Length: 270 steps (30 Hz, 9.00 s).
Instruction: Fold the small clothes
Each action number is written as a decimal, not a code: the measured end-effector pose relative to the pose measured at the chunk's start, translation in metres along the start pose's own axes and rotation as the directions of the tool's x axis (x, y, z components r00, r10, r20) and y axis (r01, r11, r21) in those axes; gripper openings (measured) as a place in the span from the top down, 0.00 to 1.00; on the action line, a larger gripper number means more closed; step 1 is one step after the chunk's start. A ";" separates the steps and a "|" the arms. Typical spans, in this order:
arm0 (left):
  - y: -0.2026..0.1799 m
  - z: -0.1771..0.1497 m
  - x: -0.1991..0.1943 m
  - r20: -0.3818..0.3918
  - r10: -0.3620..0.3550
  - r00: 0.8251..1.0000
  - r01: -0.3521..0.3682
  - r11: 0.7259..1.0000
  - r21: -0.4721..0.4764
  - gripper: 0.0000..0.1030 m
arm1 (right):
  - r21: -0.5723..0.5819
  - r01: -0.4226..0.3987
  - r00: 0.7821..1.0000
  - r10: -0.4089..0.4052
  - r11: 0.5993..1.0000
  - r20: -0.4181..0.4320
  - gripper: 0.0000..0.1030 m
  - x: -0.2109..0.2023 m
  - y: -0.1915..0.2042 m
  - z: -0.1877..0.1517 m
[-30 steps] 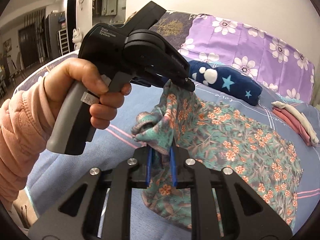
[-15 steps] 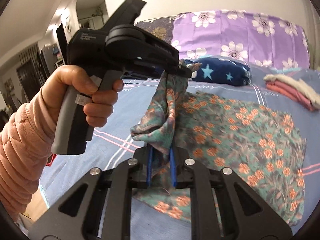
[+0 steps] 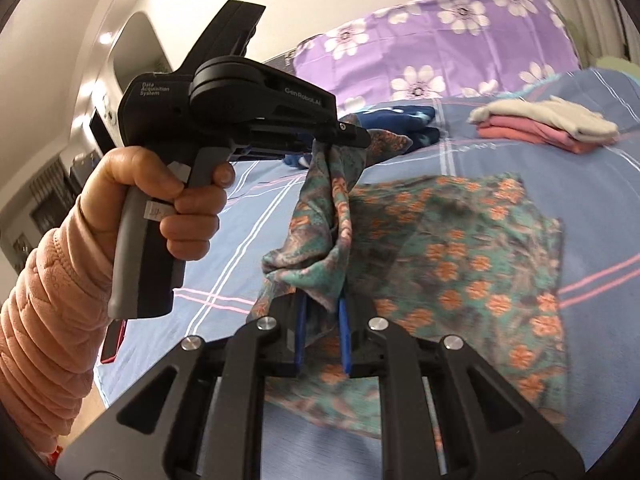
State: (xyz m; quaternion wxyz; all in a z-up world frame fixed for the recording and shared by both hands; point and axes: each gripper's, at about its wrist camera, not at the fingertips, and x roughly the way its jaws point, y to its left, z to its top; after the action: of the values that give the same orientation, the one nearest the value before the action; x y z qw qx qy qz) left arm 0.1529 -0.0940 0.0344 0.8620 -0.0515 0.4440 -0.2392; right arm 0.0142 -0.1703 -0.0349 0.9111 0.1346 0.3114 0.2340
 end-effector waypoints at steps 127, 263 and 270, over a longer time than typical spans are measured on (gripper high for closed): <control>-0.041 -0.167 0.028 0.072 0.029 0.997 -0.046 0.968 0.247 0.16 | 0.119 0.332 0.940 -0.319 0.936 -0.117 0.84 0.068 -0.186 0.106; -0.082 -0.025 -0.037 0.255 -0.211 0.944 0.100 0.917 0.387 0.85 | -0.171 0.132 0.986 -0.112 0.976 0.123 0.82 -0.069 -0.072 0.086; -0.159 -0.019 -0.058 0.295 -0.261 0.919 0.084 0.861 0.502 0.85 | -0.143 0.284 0.932 -0.238 0.948 0.275 0.83 -0.145 -0.075 0.087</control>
State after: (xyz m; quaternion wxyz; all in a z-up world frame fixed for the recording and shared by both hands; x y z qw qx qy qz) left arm 0.0511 -0.2048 0.1142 0.8875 0.0813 0.2024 -0.4059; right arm -0.0062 -0.3173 0.0764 0.9749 0.0376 0.1846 0.1184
